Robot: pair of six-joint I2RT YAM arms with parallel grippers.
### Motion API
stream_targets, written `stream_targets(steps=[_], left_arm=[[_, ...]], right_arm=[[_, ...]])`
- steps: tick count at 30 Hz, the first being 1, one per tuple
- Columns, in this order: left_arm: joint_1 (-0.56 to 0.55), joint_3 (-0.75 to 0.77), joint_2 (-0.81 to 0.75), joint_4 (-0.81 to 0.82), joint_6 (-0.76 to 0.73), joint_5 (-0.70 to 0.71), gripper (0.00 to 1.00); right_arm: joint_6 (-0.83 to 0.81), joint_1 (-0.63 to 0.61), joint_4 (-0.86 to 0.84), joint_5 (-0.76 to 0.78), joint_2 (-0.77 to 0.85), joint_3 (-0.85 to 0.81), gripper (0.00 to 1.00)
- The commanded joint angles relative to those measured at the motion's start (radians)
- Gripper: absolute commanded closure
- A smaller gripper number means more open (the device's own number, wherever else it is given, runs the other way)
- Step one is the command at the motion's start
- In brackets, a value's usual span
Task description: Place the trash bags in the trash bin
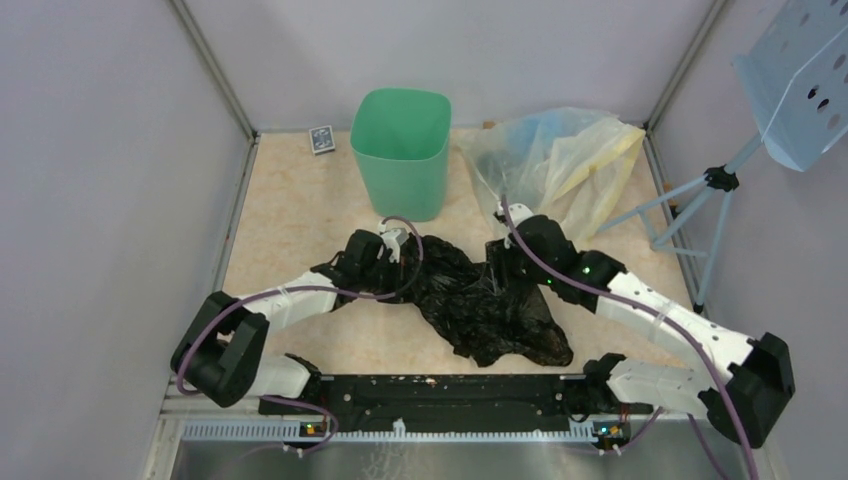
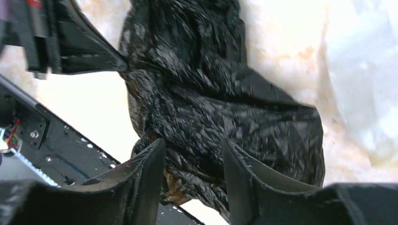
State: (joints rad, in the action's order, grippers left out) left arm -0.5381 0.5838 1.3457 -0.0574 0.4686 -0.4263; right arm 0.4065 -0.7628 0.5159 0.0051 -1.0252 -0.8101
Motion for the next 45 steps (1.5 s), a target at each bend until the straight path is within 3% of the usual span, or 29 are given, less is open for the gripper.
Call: stream_targets(steps=[1, 6, 10, 14, 18, 30, 40, 43, 45], left_arm=[[0.0, -0.02, -0.015, 0.025, -0.017, -0.015, 1.0], [0.001, -0.034, -0.025, 0.043, -0.023, -0.027, 1.0], [0.0, -0.048, -0.009, 0.05, -0.029, -0.038, 1.0], [0.001, -0.065, -0.007, 0.05, -0.039, -0.034, 1.0], [0.001, -0.08, -0.01, 0.05, -0.05, -0.024, 1.0], [0.0, -0.096, 0.02, 0.102, -0.07, -0.025, 1.0], [0.0, -0.104, 0.045, 0.146, -0.084, -0.057, 1.0], [0.0, -0.104, 0.054, 0.148, -0.082, -0.058, 1.0], [0.0, -0.104, 0.053, 0.151, -0.082, -0.061, 1.0]], right_arm=[[-0.071, 0.003, -0.05, -0.127, -0.098, -0.113, 0.48], [-0.08, 0.004, -0.113, -0.126, -0.137, -0.103, 0.31], [-0.16, 0.002, -0.119, -0.089, -0.24, -0.198, 0.3], [-0.16, 0.02, -0.126, -0.044, -0.391, -0.306, 0.39], [-0.142, 0.069, -0.164, -0.128, -0.531, -0.375, 0.48], [-0.158, 0.123, -0.332, -0.339, -0.746, -0.381, 0.47], [-0.073, 0.122, -0.508, -0.314, -0.846, -0.313, 0.46], [-0.069, 0.122, -0.545, -0.281, -0.856, -0.297, 0.51], [-0.066, 0.122, -0.571, -0.263, -0.845, -0.274, 0.65]])
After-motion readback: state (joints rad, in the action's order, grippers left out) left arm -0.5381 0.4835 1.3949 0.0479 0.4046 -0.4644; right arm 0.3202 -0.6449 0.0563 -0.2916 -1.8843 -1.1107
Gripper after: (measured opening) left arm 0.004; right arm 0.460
